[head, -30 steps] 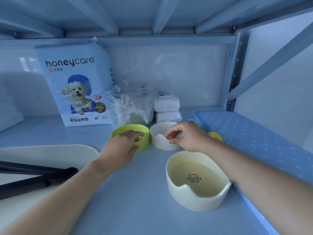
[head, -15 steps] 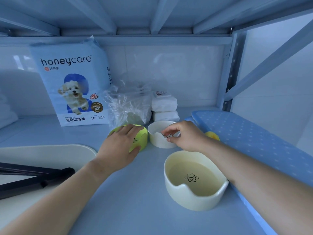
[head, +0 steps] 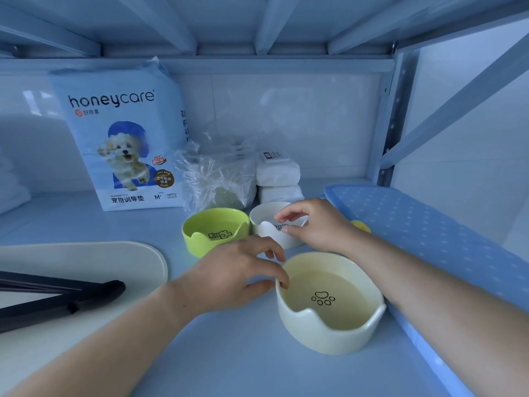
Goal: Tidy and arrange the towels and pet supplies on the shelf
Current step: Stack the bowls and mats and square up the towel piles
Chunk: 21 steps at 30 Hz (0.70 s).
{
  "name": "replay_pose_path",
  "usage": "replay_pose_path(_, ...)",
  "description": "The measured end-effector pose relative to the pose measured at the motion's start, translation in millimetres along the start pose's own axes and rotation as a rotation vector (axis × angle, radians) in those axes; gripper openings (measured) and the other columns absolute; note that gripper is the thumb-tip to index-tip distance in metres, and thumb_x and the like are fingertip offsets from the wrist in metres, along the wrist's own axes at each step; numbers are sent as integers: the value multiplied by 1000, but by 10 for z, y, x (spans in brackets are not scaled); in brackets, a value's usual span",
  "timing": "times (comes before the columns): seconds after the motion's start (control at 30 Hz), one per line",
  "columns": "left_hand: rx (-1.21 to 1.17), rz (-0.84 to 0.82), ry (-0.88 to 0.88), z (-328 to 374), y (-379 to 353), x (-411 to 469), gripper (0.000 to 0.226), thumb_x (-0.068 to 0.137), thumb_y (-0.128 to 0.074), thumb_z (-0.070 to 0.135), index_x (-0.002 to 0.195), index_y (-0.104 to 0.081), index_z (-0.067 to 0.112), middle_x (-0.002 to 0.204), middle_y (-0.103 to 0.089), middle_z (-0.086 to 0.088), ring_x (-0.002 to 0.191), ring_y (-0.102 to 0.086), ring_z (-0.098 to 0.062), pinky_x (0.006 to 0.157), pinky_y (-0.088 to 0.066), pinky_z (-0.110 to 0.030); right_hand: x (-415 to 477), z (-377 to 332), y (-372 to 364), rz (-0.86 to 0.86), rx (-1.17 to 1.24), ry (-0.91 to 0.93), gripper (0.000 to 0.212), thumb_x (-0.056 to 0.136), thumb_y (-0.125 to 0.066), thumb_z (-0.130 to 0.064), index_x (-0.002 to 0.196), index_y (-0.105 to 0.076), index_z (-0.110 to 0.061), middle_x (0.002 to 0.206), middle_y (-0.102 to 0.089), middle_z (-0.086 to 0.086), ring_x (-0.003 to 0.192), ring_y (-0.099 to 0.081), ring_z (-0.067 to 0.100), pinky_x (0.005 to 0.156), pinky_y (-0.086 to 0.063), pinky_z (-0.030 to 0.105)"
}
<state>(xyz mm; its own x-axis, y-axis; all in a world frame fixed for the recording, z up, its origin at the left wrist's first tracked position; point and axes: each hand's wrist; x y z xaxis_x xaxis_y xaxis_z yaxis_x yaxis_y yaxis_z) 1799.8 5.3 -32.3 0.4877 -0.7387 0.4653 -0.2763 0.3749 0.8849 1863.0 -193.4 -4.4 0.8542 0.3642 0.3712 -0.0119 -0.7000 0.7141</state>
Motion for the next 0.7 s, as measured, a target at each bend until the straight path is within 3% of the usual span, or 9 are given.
replay_pose_path(0.23, 85, -86, 115, -220, 202, -110, 25, 73, -61, 51, 98, -59, 50, 108, -51, 18, 96, -49, 2, 70, -45, -16, -20, 8, 20, -1, -33, 19, 19, 83, -68, -16, 100, -71, -23, 98, -67, -15, 95, -59, 0, 76, -39, 3)
replay_pose_path(0.33, 142, -118, 185, -265, 305, -144, 30, 65, -73, 47, 93, -61, 52, 107, -53, 21, 96, -47, 4, 67, -41, -14, -22, -37, 43, 18, 0, 18, 17, 83, -68, -16, 97, -71, -24, 94, -65, -19, 97, -60, 1, 86, -43, 12)
replay_pose_path(0.4, 158, -114, 221, -270, 341, -161, 27, 65, -70, 42, 89, -63, 51, 108, -55, 21, 98, -47, 5, 68, -36, -10, -35, -93, 78, 5, 35, 42, 16, 82, -69, -16, 96, -71, -25, 94, -66, -19, 97, -61, 1, 92, -44, 17)
replay_pose_path(0.53, -19, -53, 259, -253, 373, -122, 39, 67, -55, 16, 91, -67, 44, 104, -60, 20, 97, -50, 4, 75, -34, -2, -109, -241, 163, -122, 120, 93, 12, 82, -71, -16, 90, -73, -25, 94, -72, -10, 87, -65, -1, 85, -51, 16)
replay_pose_path(0.6, -177, 5, 250, -207, 430, -81, 39, 67, -52, 9, 91, -72, 34, 94, -65, 16, 88, -57, 0, 77, -41, -8, -144, -318, 224, -216, 67, 126, 10, 81, -72, -19, 89, -74, -24, 90, -73, -8, 85, -66, 2, 79, -51, 14)
replay_pose_path(0.7, -325, 21, 259, -96, 523, -46, 29, 74, -50, 19, 91, -72, 27, 88, -67, 10, 83, -62, -8, 74, -49, -25, -212, -463, 417, -404, 38, 111, 13, 78, -73, -29, 89, -74, -23, 87, -73, -7, 83, -66, 5, 76, -49, 13)
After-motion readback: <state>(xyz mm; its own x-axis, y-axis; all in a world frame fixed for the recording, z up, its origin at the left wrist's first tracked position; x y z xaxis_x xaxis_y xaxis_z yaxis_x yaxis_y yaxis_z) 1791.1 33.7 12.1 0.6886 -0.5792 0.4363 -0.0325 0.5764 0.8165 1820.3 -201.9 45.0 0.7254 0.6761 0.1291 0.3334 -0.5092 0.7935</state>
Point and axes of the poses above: each hand's wrist, its own x-axis towards the middle knuckle, its own y-axis out of the back of the hand, z = x × y
